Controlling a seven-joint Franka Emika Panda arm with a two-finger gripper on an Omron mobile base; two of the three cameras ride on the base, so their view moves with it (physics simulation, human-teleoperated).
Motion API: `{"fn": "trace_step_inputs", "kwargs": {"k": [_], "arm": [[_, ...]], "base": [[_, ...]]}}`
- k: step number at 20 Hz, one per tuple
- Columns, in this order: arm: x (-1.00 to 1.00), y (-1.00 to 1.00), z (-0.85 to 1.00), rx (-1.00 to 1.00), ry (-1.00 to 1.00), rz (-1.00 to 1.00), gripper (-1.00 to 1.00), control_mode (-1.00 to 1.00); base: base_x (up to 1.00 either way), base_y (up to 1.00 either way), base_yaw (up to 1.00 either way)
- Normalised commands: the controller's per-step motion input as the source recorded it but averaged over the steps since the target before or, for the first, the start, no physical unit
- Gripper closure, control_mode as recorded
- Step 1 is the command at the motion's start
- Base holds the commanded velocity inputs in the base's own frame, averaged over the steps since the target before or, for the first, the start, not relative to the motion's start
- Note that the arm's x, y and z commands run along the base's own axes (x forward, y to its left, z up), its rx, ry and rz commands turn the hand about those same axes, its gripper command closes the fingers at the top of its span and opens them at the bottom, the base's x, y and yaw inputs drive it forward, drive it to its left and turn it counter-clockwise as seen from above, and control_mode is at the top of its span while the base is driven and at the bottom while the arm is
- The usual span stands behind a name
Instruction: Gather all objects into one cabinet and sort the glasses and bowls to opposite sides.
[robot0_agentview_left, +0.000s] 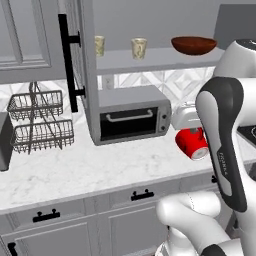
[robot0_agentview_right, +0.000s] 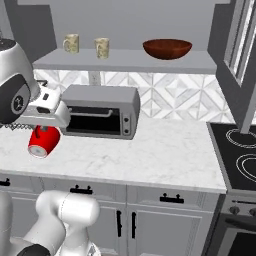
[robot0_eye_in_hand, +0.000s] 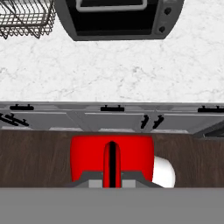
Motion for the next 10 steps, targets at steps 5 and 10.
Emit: {"fn": "trace_step_inputs", "kwargs": {"k": [5,10], "arm": [[0.00,0.00,0.00,0.00,0.00,0.00,1.00,1.00],[0.00,0.00,0.00,0.00,0.00,0.00,1.00,1.00]], "base": [[0.51,0.00,0.00],[0.45,0.00,0.00]]}}
